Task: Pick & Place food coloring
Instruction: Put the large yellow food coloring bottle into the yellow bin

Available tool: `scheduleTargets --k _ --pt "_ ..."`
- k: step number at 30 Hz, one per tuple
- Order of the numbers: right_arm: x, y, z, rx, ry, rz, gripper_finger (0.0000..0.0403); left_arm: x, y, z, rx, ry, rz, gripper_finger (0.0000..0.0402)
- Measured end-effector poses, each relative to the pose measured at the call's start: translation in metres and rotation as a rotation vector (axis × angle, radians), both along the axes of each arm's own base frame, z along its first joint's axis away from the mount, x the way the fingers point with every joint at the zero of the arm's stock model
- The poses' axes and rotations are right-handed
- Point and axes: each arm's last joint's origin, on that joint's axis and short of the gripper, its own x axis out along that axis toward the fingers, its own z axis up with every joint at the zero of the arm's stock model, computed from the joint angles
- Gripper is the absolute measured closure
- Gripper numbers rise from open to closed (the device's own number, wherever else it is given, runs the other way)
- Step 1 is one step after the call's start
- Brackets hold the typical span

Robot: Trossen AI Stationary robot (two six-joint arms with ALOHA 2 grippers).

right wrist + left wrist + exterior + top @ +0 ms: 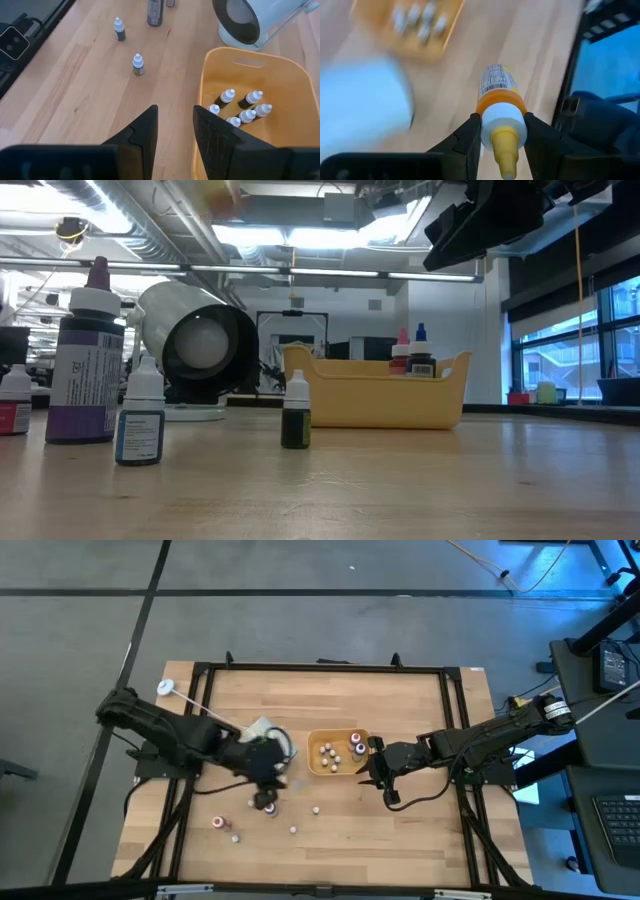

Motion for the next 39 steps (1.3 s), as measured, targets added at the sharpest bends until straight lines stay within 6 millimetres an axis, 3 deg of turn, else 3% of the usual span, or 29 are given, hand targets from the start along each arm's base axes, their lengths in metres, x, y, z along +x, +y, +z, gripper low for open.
scheduleTargets --k 5,12,21,26,32,39 --pt "-0.001 0.000 -0.001 0.004 0.015 -0.007 0.0276 0.049 0.001 -0.007 0.102 -0.148 -0.250 0.0285" --pt "-0.004 -0.001 -0.005 0.081 0.081 -0.087 0.0276 0.106 0.002 -0.028 0.248 0.004 -0.395 0.0286" --pt "-0.006 -0.002 -0.007 0.101 0.114 -0.115 0.0276 0.166 -0.012 -0.058 0.337 0.154 -0.524 0.0286" --pt "-0.007 -0.002 -0.008 0.133 0.136 -0.151 0.0276 0.186 -0.017 -0.083 0.353 0.216 -0.558 0.0286" --pt "-0.010 -0.003 -0.010 0.142 0.182 -0.177 0.0276 0.197 -0.020 -0.117 0.357 0.305 -0.564 0.0271" --pt "-0.010 -0.003 -0.010 0.146 0.183 -0.182 0.0276 0.199 -0.020 -0.133 0.338 0.374 -0.556 0.0274"
